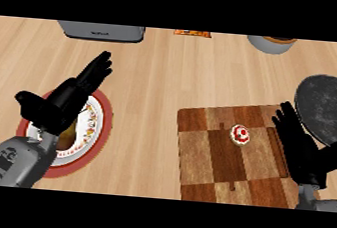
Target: Pick the cupcake from the cutting board and place it in the pan
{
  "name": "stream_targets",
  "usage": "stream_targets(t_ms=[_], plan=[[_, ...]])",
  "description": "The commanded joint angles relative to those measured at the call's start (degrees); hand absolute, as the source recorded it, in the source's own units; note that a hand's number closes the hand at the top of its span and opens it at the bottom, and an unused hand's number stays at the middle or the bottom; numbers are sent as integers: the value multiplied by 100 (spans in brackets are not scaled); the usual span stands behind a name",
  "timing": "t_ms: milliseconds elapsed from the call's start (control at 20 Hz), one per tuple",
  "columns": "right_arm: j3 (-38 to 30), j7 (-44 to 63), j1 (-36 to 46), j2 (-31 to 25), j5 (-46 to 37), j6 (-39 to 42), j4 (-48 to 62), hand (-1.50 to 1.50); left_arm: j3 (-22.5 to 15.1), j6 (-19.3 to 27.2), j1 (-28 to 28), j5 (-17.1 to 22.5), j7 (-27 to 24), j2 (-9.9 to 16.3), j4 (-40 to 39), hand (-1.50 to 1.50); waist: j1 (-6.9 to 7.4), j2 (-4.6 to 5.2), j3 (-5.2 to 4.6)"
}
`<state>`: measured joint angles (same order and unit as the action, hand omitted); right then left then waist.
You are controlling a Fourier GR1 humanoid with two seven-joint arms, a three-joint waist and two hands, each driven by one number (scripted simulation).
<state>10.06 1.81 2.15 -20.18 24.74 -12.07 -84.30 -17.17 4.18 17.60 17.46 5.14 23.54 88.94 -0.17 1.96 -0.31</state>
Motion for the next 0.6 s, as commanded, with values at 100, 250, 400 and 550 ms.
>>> stream_targets(t_ms=[100, 250, 400, 550], plan=[[180, -27, 555, -219, 159, 992, -49, 150, 232, 850, -740, 115, 224, -585, -499, 0, 203, -166, 34], [305, -374, 743, -460, 365, 1978, -248, 150, 676, 1343, -1366, 426, 267, -806, -957, 0, 445, -121, 38], [382, -1748, 54, -969, -1432, 1127, -411, 150, 724, 1454, -1710, 529, 194, -961, -878, 0, 28, -236, 33], [803, -2943, -819, -747, -2172, 744, -927, -150, 831, 1471, -1988, 556, 37, -937, -772, 0, -92, -263, 39]])
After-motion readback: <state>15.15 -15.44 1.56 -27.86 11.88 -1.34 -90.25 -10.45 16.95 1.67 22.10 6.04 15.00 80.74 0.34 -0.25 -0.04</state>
